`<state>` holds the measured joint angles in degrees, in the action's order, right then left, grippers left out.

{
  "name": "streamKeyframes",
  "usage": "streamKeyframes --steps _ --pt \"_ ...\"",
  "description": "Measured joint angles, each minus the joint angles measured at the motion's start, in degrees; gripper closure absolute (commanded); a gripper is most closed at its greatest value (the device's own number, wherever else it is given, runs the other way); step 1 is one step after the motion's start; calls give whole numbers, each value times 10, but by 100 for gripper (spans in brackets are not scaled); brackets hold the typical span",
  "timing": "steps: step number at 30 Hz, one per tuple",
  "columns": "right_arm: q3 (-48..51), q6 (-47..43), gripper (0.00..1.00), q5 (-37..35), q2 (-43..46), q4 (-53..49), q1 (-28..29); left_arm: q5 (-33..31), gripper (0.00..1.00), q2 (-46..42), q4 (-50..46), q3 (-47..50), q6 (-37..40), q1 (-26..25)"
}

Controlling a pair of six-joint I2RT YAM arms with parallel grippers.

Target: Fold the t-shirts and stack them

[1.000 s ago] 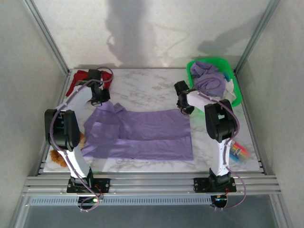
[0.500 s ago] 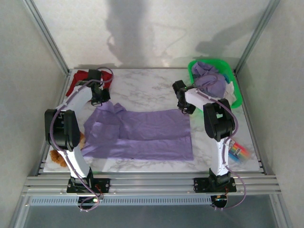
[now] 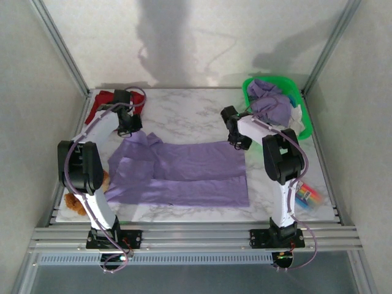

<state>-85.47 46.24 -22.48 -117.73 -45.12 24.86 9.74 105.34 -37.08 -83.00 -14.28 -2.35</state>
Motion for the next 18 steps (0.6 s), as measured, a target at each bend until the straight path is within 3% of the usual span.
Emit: streamKeyframes --steps 7,18 --pt "-9 -25 68 -4 1 -4 20 2 100 0 0 0 0 0" --pt "-16 -52 68 34 -7 3 0 1 100 0 0 0 0 0"
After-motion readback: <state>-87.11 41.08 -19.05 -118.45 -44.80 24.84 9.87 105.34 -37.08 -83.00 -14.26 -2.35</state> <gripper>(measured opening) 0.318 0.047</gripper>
